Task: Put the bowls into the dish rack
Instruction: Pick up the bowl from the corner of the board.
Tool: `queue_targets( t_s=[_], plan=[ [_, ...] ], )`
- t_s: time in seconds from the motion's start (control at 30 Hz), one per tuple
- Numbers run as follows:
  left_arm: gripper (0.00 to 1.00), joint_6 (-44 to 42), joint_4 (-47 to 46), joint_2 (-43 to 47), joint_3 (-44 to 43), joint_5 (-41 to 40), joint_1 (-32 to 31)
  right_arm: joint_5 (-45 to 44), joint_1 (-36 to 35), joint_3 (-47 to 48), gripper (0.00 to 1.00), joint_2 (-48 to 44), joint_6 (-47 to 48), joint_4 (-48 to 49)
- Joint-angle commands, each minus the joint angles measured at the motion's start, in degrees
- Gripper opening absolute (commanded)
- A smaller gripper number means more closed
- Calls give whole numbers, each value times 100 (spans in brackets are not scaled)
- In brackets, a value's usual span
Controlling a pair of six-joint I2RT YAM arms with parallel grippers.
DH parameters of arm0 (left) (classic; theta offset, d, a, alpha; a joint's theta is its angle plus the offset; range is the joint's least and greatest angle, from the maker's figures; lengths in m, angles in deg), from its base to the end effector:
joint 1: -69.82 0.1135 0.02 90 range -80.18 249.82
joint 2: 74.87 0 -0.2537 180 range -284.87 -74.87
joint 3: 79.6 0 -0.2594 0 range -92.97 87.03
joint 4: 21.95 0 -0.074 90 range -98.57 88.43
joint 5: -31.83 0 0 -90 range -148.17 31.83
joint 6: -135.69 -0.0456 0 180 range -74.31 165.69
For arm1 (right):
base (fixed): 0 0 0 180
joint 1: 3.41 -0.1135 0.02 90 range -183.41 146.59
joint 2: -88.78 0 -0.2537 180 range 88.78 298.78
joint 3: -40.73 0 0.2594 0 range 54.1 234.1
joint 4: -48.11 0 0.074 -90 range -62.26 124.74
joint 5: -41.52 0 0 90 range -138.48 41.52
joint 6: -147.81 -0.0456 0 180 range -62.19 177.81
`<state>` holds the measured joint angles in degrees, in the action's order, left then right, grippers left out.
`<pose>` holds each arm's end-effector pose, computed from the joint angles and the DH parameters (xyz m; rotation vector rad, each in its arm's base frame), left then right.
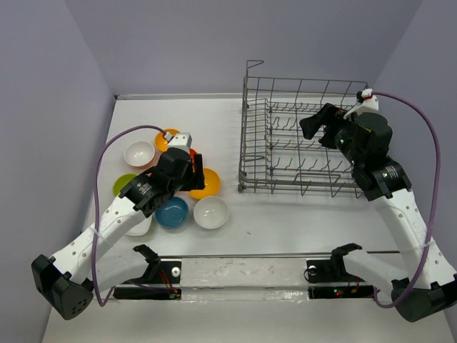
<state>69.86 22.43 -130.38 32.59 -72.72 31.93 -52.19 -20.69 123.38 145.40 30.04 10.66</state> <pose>0.1885 -0.1321 0.3151 0.1049 2.1308 -0.3743 0.2211 0.0657 0.4155 0.2118 1.7856 0.5096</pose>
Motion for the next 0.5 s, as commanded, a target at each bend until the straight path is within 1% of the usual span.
queue_targets(
  t_s=[0.0, 0.07, 0.17, 0.27, 0.37, 0.47],
  plan=[
    [77, 298, 169, -57, 90, 127, -26, -78, 14, 86, 100, -134, -71, 70],
    [77, 589, 152, -13, 319, 320, -34, -78, 14, 121, 100, -151, -71, 52],
    [76, 958, 125, 145, 626, 216, -43, -87, 14, 104, 100, -195, -71, 43],
    [74, 1265, 231, 145, 618, 180, -78, -52, 14, 42, 100, -195, -71, 35],
    [71, 1555, 143, 154, 873, 382, -175, 36, 14, -19, 100, -178, -88, 34],
    [71, 1934, 213, 110, 1022, 356, -350, 80, 14, -98, 100, -204, -123, 61]
  ],
)
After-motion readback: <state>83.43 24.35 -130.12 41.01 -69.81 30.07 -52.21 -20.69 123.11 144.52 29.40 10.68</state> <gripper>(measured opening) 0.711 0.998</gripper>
